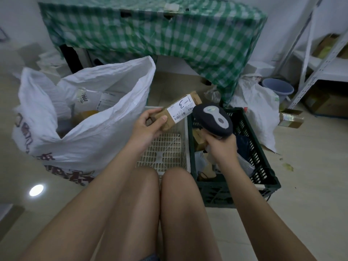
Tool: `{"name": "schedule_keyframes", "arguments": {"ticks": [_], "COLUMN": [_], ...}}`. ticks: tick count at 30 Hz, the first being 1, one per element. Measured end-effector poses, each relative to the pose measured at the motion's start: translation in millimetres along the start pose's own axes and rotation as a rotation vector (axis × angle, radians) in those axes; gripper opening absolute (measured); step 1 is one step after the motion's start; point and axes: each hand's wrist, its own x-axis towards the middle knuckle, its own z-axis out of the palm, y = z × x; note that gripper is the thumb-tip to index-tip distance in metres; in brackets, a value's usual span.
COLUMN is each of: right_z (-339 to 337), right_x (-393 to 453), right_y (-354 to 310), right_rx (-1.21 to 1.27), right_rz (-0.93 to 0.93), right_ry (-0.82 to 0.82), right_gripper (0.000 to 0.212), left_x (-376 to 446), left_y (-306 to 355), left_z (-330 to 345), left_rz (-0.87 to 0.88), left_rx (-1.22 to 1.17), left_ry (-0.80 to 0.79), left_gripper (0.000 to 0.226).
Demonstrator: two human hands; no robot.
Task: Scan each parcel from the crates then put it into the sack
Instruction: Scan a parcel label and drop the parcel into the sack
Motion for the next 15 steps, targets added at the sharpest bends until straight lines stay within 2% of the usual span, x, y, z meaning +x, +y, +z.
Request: {"name": "schedule_keyframes", "arguments": {"ticks": [5,9,13,15], "right_z": [33,67,99,112], "right_x": [1,5,10,12], "right_y": [-42,-69,-86,-88], "right_rx": [0.038,0.098,0.077,0.065], "right_rz": [-0.069,-0.108,-0.095,-0.075], "right_ry": [-0.036,-0.091,-0.104,-0.107], "right_gripper": [0.031,0.035,0.029,0.035], "left_x": [-20,-30,-20,-2], "left_y": [54,91,118,121], "left_z": [-10,-39,-91,-125], "left_rz": [0.13,0.266,0.371,0.378], "left_rx": [-0.111,-0.084,0.078,0.295], "left_ry": [0.099,0.216,0.361,0.432], "left_gripper": [0.026,0.025,0.031,0.036]}}
